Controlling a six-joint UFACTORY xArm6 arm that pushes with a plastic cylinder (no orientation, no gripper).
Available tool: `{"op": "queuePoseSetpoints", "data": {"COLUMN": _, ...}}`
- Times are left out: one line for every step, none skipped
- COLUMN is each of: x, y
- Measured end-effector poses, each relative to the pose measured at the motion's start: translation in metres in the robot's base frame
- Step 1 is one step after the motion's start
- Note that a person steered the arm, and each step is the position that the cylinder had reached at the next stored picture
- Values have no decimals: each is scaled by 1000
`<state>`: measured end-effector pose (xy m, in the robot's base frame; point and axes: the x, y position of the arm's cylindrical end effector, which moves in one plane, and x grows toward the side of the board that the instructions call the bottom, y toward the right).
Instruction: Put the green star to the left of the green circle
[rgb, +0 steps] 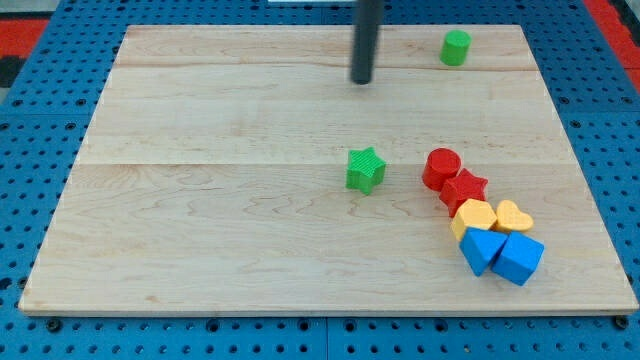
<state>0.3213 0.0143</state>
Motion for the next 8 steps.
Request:
{"op": "queuePoseSetpoints", "data": {"x": 86, "y": -44}}
{"op": "queuePoseSetpoints", "data": {"x": 150, "y": -83}}
{"op": "queuePoseSetpoints", "data": {"x": 194, "y": -44}}
{"op": "queuePoseSetpoints", "data": {"x": 190, "y": 32}}
{"op": "queuePoseSetpoints", "data": {"x": 139, "y": 35}}
{"op": "queuePoseSetpoints", "data": {"x": 82, "y": 38}}
{"op": "queuePoseSetpoints", "data": {"x": 32, "y": 24}}
{"op": "queuePoseSetpoints", "data": {"x": -7, "y": 12}}
